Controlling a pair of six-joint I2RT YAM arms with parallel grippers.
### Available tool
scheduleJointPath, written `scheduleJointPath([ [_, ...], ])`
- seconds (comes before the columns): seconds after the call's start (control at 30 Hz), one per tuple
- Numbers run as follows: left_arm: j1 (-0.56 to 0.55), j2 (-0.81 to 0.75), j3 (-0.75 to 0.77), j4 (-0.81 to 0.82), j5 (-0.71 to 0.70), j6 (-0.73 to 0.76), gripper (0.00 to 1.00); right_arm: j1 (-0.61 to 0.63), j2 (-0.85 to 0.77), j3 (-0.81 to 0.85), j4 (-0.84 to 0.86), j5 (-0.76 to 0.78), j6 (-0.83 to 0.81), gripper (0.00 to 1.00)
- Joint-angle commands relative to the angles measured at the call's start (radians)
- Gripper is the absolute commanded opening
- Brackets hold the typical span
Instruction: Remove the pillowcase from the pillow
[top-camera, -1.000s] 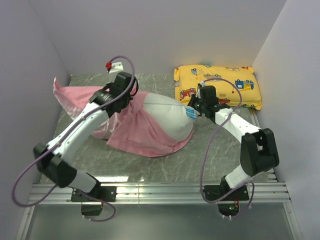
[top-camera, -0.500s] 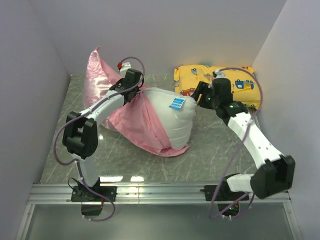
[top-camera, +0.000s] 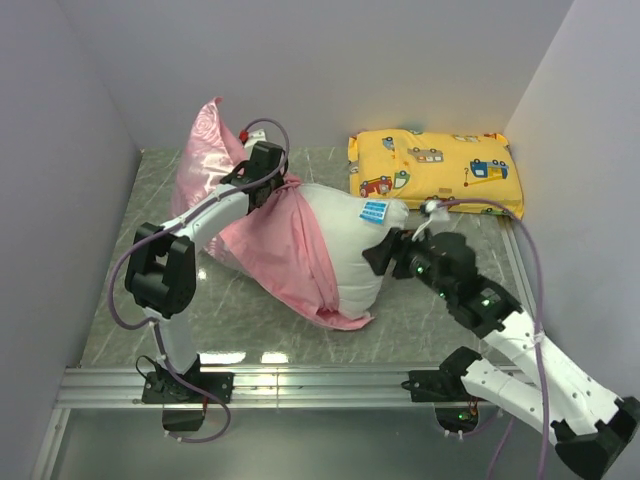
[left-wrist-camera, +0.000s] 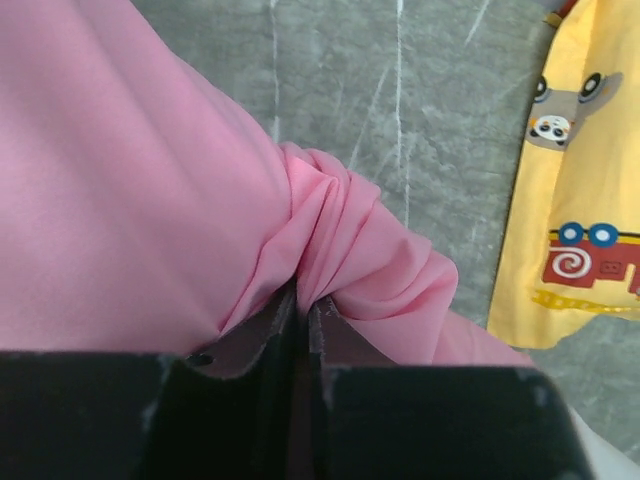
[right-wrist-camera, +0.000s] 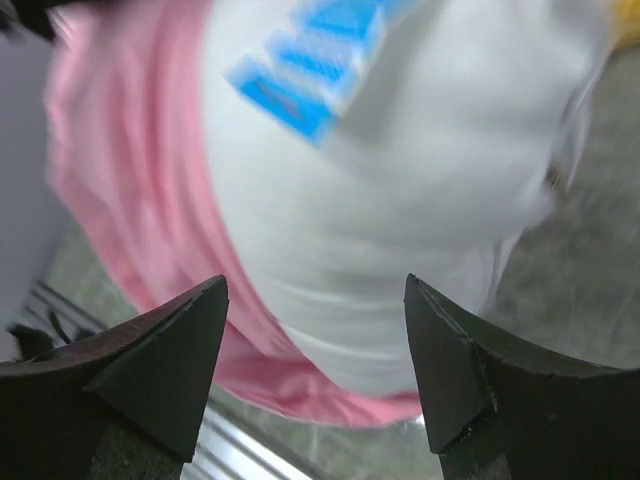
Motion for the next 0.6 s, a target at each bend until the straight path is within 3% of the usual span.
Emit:
scheduleJointPath([
  [0.0,-0.028,0.005,-0.117,-0.161,0.102,-0.029,0.16,0.122,-0.013,-0.151,0.089,0.102,0.086,0.78],
  [0.07,-0.037,-0.009,-0.137,-0.147,0.111,-0.039,0.18,0.161,0.047,-0.178,0.112,0.177,0.109,0.79],
  [0.23,-0.057,-0.04,-0.148,-0.151,0.102,-0.036,0.21,0.201,0.179,-0.242,0.247,0.167,0.134,0.79],
  [0.37,-0.077,-0.072,-0.131,-0.148,0.109,-0.015,0.25,0.21,0.19,-0.254,0.285,0.208,0.138,0.76],
  [0.43,-0.088,-0.1,-0.109,-0.156,0.114,0.002,0.32,0.206,0.21,-0.236,0.252,0.245,0.132,0.27],
  [0.47,-0.091,-0.114,-0.096,-0.176,0.099,0.008,0.38,0.201,0.216,-0.219,0.233,0.256,0.123,0.1],
  [0.5,-0.102,-0.144,-0.056,-0.191,0.086,0.014,0.5,0.199,0.217,-0.193,0.218,0.271,0.118,0.0],
  [0.57,-0.106,-0.184,0.008,-0.211,0.062,0.048,0.62,0.198,0.21,-0.176,0.184,0.277,0.109,0.0],
])
